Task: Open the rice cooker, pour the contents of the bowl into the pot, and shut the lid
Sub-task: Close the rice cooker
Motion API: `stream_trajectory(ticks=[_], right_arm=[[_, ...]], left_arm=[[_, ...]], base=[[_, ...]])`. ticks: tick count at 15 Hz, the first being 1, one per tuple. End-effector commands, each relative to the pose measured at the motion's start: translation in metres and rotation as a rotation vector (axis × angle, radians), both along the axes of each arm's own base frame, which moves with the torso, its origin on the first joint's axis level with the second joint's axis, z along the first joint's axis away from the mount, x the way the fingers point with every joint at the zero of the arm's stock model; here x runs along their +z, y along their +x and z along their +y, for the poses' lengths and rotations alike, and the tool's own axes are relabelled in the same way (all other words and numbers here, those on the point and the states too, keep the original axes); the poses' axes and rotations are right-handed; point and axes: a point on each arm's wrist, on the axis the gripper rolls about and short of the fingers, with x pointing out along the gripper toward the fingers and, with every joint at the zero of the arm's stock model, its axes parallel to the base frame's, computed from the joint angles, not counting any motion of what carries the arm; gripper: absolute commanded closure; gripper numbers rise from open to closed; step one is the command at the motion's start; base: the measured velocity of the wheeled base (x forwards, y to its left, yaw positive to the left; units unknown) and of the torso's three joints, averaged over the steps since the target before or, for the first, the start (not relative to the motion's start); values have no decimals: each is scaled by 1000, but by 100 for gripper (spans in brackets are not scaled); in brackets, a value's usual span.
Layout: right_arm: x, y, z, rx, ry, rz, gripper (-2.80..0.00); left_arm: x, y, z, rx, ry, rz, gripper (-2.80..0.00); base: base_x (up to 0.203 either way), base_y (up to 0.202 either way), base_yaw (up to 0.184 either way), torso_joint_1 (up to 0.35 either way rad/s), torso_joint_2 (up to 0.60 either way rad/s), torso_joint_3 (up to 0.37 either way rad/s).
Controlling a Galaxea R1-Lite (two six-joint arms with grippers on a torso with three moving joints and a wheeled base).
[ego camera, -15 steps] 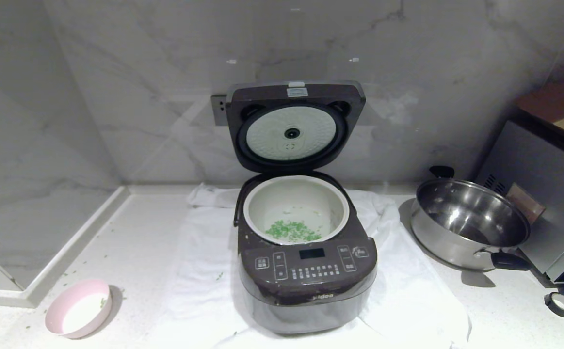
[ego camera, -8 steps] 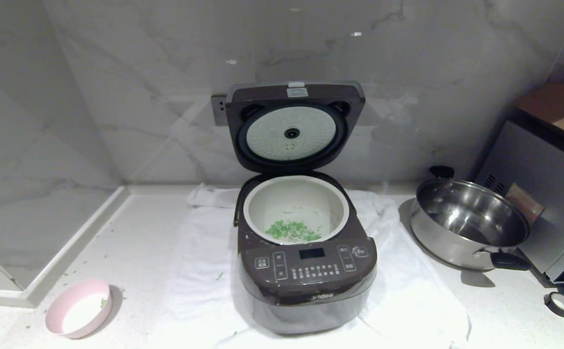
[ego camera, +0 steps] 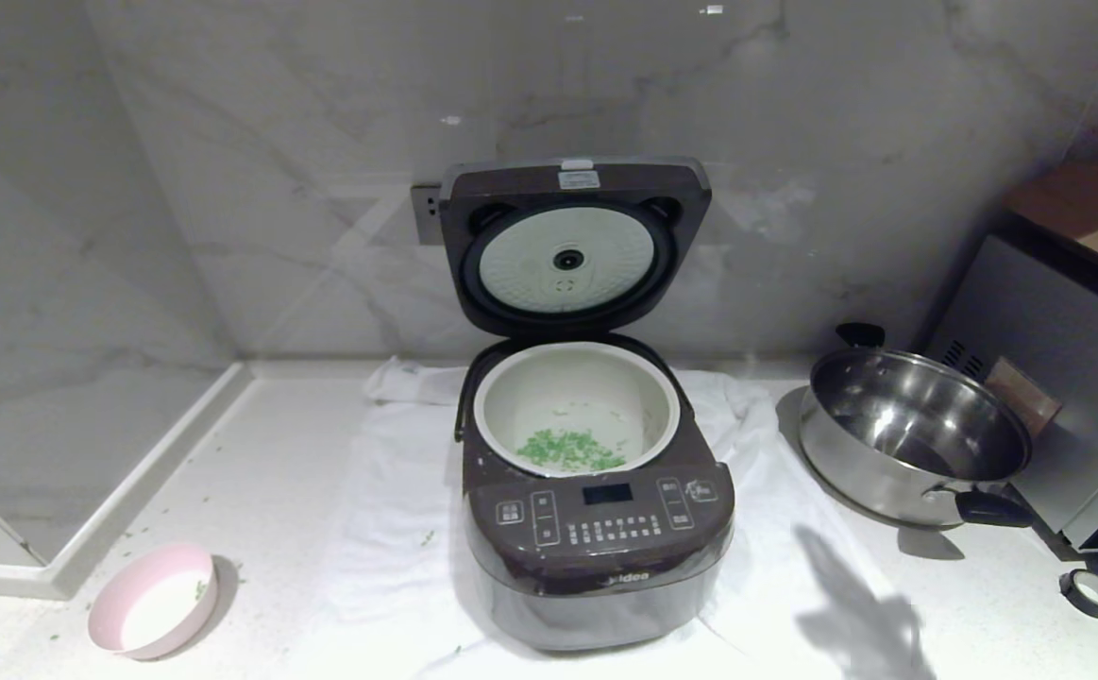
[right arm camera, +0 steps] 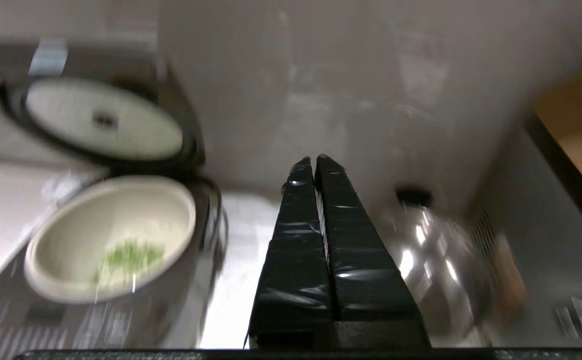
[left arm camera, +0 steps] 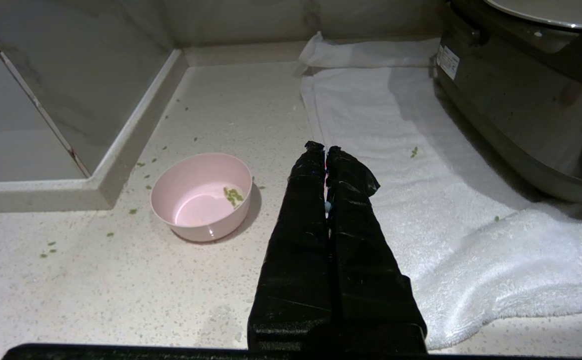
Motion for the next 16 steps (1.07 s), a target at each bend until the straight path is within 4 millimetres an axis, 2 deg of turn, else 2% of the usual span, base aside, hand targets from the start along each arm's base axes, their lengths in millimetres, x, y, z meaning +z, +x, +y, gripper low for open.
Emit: stream_trajectory(ticks=[1, 3, 6, 11, 16], right_arm=[[10, 76, 3, 16, -4, 60, 0], [25, 103, 8, 61, -6, 20, 0], [39, 128, 35, 180, -4, -14, 0], [39, 176, 84, 320, 39, 12, 0], [46, 227, 94, 302, 54, -39, 0]], left_arm=[[0, 0, 0, 0, 0, 0, 0], [0, 0, 0, -1, 0, 0, 0], [0, 0, 0, 1, 0, 0, 0], [0, 0, 0, -2, 0, 0, 0], [0, 0, 0, 0, 0, 0, 0]], base=[[0, 0, 0, 0, 0, 0], [0, 0, 0, 0, 0, 0], [0, 0, 0, 0, 0, 0], [0, 0, 0, 0, 0, 0], [0, 0, 0, 0, 0, 0]])
